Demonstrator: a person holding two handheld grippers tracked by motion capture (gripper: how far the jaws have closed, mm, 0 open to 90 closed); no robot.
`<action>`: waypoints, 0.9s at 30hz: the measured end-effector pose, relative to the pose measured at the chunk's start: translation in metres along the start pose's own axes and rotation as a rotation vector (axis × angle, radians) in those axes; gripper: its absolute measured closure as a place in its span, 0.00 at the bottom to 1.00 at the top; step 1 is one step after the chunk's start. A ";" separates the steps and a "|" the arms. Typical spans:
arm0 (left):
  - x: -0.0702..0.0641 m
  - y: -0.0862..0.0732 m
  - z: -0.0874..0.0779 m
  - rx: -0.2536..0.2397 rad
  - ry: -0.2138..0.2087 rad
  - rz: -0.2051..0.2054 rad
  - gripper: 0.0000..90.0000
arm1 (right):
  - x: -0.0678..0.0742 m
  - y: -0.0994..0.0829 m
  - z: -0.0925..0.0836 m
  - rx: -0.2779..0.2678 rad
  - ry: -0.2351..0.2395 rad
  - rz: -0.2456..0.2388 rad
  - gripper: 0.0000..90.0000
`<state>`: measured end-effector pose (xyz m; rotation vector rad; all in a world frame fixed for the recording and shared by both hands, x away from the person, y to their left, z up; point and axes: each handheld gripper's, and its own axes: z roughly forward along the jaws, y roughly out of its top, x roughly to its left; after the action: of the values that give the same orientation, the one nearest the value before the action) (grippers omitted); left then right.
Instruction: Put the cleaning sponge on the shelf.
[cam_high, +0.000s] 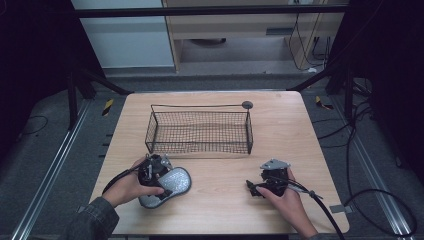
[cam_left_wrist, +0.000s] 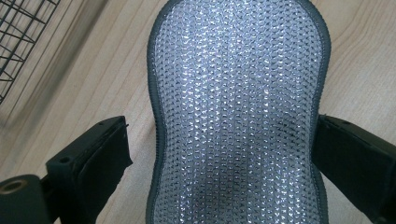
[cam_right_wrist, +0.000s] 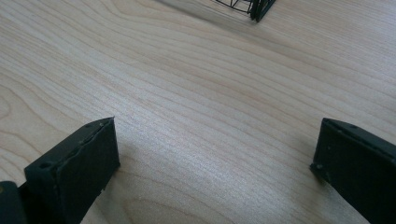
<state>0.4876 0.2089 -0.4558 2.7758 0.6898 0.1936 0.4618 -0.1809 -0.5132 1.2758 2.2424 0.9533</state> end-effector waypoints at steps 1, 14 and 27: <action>0.000 -0.001 0.000 0.005 0.000 -0.001 0.04 | 0.000 0.000 0.000 0.000 0.000 -0.001 0.00; 0.000 -0.003 0.012 0.020 -0.031 -0.007 0.03 | 0.000 0.000 0.000 0.001 0.001 -0.003 0.00; 0.001 -0.003 0.015 0.010 -0.044 -0.014 0.03 | 0.000 0.000 0.000 0.002 0.001 -0.003 0.00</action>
<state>0.4902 0.2086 -0.4710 2.7753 0.7003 0.1259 0.4617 -0.1812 -0.5130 1.2730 2.2458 0.9516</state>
